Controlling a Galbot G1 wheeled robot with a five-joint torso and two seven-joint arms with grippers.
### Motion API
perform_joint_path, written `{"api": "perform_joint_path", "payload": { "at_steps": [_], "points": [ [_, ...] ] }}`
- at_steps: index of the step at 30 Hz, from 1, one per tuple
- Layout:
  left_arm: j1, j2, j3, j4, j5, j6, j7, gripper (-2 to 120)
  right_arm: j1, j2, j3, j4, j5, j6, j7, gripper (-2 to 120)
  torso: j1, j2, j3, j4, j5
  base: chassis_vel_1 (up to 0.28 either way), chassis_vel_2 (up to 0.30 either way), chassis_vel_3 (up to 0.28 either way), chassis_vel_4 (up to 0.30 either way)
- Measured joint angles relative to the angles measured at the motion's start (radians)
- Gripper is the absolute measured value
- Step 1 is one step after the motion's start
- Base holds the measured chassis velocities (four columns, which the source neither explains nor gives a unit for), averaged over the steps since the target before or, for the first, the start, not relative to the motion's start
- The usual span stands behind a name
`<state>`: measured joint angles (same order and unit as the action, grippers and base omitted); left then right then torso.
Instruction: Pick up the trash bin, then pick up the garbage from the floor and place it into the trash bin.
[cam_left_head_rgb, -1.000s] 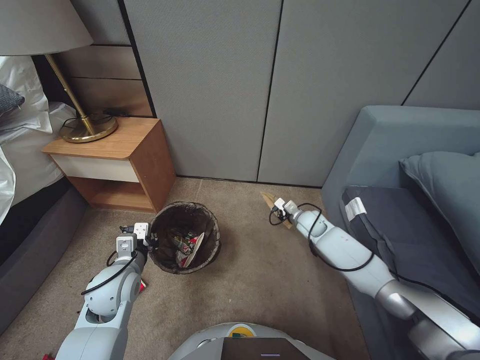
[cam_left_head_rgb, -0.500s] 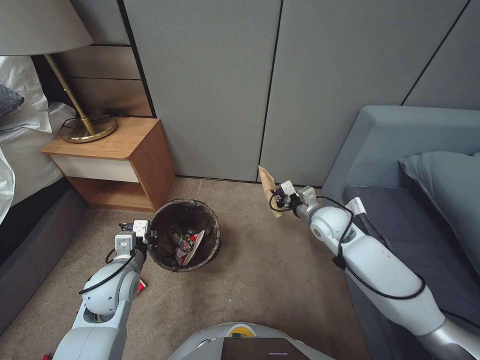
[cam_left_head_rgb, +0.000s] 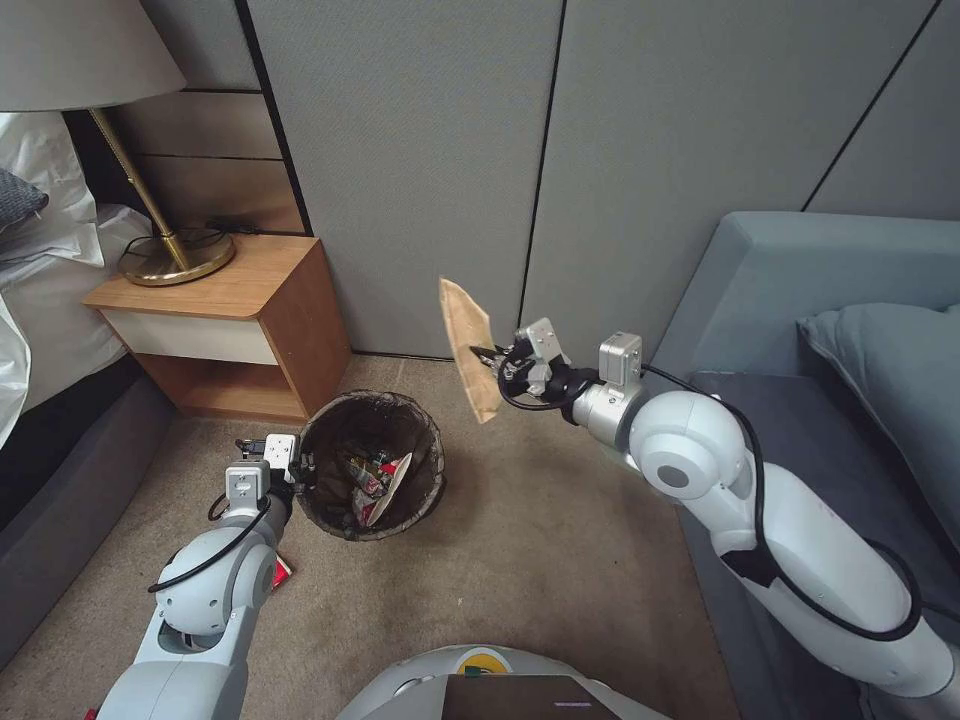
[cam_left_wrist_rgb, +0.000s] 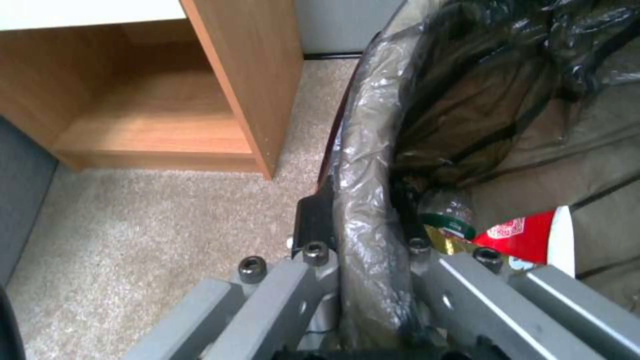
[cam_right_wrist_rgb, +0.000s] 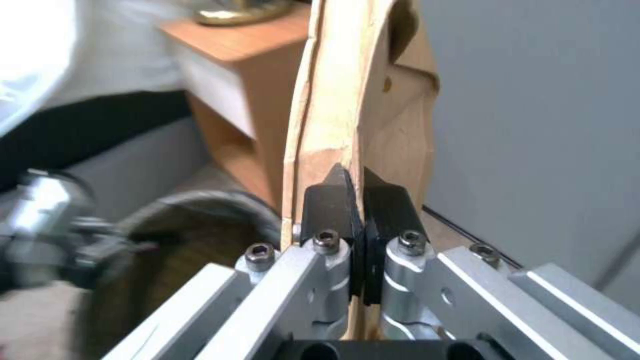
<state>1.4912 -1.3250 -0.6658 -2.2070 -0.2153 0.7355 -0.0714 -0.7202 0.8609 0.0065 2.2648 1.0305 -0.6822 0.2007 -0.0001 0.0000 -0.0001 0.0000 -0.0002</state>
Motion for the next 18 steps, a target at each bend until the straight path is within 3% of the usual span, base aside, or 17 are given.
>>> {"api": "perform_joint_path", "payload": {
  "at_steps": [7,14,15,18],
  "points": [
    [-0.004,0.0,0.005,-0.001,0.002,0.0,0.002,3,0.088,-0.002,-0.071,-0.003,0.061,-0.01,0.007,0,0.0,0.0,0.0,0.0,-0.0001,0.0,0.0,0.0,0.0],
    [-0.013,0.007,0.002,0.006,0.003,0.0,0.005,3,0.263,0.078,-0.316,-0.114,0.144,-0.013,0.053,0,0.0,0.0,0.0,0.0002,0.0,0.0,0.0,0.0,0.0],
    [-0.013,0.007,0.002,0.006,0.003,0.0,0.005,3,0.263,0.078,-0.316,-0.114,0.144,-0.013,0.053,0,0.0,0.0,0.0,0.0002,0.0,0.0,0.0,0.0,0.0],
    [-0.014,0.007,-0.003,0.008,0.001,0.0,0.007,3,0.305,0.139,-0.418,-0.223,0.117,0.002,0.061,0,0.0,0.0,0.0,0.0,-0.0002,0.0,0.0,0.0,0.0]
  ]
}}
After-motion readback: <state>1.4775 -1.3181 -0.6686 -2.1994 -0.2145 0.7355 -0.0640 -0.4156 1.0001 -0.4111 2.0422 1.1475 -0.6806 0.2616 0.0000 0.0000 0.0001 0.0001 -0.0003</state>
